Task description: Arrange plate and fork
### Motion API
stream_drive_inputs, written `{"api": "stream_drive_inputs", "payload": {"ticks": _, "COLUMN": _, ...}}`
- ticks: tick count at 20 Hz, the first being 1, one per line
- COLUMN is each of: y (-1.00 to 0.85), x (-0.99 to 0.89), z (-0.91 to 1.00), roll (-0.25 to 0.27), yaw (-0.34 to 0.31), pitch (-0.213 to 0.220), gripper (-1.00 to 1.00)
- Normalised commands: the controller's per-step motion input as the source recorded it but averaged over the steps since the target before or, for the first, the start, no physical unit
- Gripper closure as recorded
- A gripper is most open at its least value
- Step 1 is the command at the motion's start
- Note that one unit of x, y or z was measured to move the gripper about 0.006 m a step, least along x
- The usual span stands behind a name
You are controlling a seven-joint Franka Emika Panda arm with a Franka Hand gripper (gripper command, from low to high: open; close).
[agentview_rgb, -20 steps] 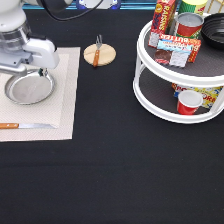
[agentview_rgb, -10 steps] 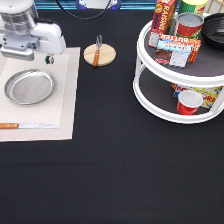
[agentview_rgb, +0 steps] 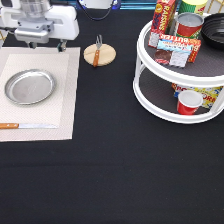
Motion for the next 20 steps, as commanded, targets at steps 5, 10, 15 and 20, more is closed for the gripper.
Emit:
{"api": "stream_drive_inputs", "payload": {"ticks": 5, "y": 0.82, "x": -0.53, "z": 0.00, "roll": -0.102, "yaw": 0.006, "pitch": -0.169, "gripper": -1.00}}
{"api": "stream_drive_inputs", "payload": {"ticks": 10, "y": 0.78, "x": -0.57, "z": -0.04, "roll": -0.104, "yaw": 0.026, "pitch": -0.092, "gripper": -1.00}}
{"api": "stream_drive_inputs", "payload": {"ticks": 15, "y": 0.67, "x": -0.59, "z": -0.09, "roll": -0.081, "yaw": 0.077, "pitch": -0.024, "gripper": -1.00}}
{"api": "stream_drive_inputs", "payload": {"ticks": 20, "y": 0.66, "x": -0.40, "z": -0.22, "roll": -0.089, "yaw": 0.096, "pitch": 0.031, "gripper": -1.00}}
